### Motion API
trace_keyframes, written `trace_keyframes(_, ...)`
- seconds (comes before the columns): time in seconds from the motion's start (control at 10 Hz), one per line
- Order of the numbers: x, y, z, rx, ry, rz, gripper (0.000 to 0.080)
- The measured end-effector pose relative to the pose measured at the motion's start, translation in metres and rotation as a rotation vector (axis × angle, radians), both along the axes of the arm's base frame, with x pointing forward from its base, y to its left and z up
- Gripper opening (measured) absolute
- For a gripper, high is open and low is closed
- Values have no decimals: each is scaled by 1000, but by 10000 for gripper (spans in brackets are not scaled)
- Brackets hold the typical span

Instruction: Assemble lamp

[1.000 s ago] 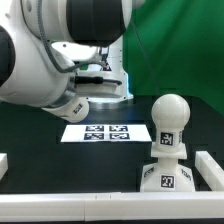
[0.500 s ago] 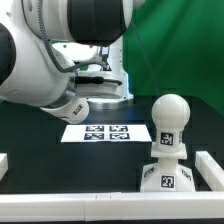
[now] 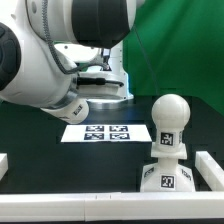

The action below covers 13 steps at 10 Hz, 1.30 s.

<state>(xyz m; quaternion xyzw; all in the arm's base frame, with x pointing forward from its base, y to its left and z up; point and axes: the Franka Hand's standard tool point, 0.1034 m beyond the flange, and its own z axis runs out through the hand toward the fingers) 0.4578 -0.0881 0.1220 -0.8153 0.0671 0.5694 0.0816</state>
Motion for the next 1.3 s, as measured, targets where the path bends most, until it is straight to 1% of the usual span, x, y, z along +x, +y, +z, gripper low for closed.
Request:
trace_keyframes(0.1, -1, -8, 6, 31, 6, 154, 44)
trace_keyframes(0.3, 6, -13, 17, 145, 6, 393, 44)
trace_keyframes(0.4, 13, -10, 18, 135, -34, 478, 44)
trace_keyframes(0.5, 16, -3, 21, 111, -87, 570, 44)
trace_keyframes(0.6, 11, 0, 21, 101, -86, 619, 44)
trace_keyframes(0.7, 12, 2, 18, 90, -90, 655, 44)
trace_keyframes(0.8, 21, 3, 18, 72, -118, 744, 44)
trace_keyframes(0.9, 29, 8, 26, 86, -165, 878, 44)
trace_keyframes(1.0, 28, 13, 35, 101, -199, 974, 44)
trace_keyframes(1.1, 27, 15, 38, 114, -232, 1064, 44)
trace_keyframes(1.2, 22, 18, 41, 153, -267, 1108, 44)
trace_keyframes(1.3, 22, 20, 42, 169, -321, 1226, 44)
